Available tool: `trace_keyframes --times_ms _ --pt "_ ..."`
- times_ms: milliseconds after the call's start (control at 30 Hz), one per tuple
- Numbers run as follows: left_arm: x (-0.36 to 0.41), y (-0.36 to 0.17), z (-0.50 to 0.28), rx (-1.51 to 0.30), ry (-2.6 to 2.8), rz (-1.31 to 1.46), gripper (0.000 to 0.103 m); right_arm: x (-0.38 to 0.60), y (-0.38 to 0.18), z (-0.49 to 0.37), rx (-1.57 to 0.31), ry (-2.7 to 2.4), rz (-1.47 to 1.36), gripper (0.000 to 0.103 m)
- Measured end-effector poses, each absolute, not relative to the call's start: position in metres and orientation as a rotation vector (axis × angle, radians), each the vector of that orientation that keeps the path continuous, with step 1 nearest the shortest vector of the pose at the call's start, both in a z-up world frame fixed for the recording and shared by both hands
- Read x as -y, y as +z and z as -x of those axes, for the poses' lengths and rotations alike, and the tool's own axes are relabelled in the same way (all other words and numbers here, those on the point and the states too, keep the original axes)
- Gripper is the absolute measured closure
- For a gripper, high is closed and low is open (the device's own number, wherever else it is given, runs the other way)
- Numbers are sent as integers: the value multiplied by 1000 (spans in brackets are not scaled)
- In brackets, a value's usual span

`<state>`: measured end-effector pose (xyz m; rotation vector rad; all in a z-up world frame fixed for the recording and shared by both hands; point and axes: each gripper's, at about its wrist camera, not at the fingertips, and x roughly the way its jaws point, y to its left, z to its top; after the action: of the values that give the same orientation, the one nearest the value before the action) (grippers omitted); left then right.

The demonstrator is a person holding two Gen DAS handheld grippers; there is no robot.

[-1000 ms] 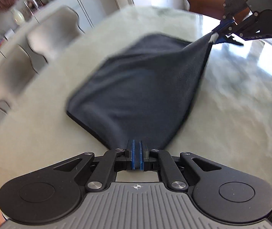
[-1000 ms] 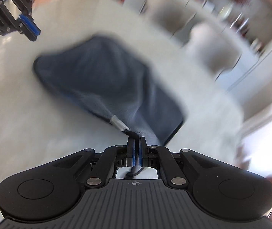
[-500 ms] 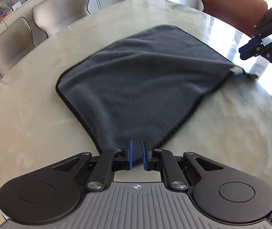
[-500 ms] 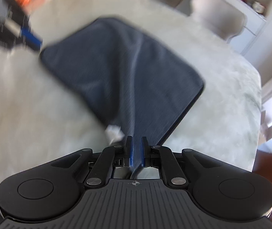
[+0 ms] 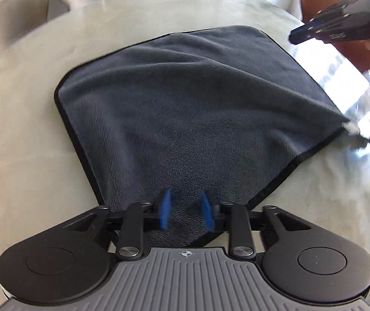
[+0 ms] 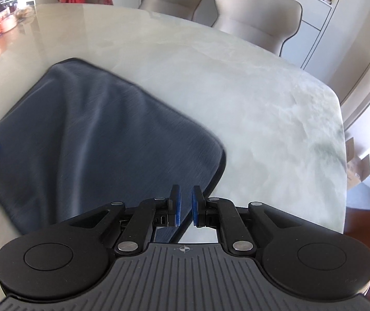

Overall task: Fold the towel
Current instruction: 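Open both grippers and smooth the towel flat on the table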

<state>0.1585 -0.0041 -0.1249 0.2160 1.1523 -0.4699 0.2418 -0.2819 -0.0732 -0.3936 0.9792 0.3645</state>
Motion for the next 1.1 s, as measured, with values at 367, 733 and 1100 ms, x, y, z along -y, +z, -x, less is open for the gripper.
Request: trace_keyframes --times_ms 367,733,1100 --pt "13 -129 -154 -1181 -441 -183 42 281 -98 -316 -1007 339 415 94" --pt "14 -129 -155 -1193 -417 -140 35 282 -98 -350 -992 303 516 75" --pt "15 -128 -150 -1186 -411 -141 32 283 -97 -371 -960 264 508 73"
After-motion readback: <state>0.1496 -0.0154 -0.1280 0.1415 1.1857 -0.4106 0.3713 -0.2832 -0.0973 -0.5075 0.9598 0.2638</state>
